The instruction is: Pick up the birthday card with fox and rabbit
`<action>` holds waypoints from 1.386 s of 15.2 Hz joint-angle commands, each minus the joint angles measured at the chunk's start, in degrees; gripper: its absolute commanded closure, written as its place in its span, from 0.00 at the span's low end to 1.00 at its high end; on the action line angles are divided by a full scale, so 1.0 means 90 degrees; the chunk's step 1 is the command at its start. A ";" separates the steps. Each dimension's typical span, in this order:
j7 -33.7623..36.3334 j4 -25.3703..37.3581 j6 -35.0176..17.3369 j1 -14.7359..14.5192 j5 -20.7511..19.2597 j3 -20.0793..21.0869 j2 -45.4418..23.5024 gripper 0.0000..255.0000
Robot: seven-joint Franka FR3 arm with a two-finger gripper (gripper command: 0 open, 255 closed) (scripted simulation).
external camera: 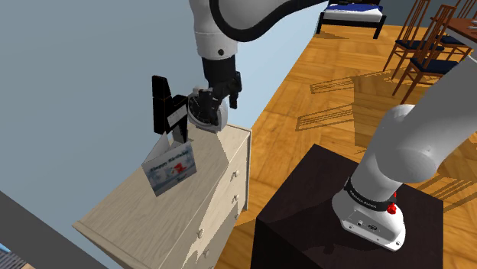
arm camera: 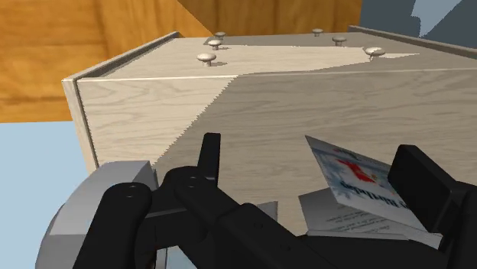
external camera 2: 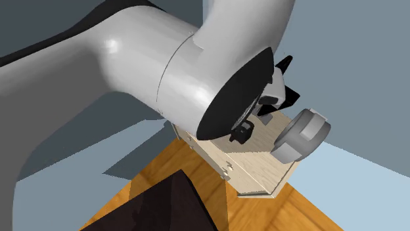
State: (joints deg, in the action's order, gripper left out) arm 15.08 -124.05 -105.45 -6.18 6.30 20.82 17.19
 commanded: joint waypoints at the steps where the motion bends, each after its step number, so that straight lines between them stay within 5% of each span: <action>1: 0.0304 0.0286 -0.0193 -0.0026 -0.0105 0.0208 -0.0462 0.00; 9: 0.1587 0.1708 -0.0586 -0.0331 -0.0932 0.0817 -0.2369 0.00; 17: 0.2679 0.3807 -0.0386 -0.1178 -0.2024 0.0873 -0.4490 0.00; 21: 0.2711 0.3654 -0.0609 -0.1194 -0.2066 0.0841 -0.4567 0.00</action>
State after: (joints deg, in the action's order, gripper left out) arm 39.37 -90.96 -110.32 -16.85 -12.07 28.49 -23.49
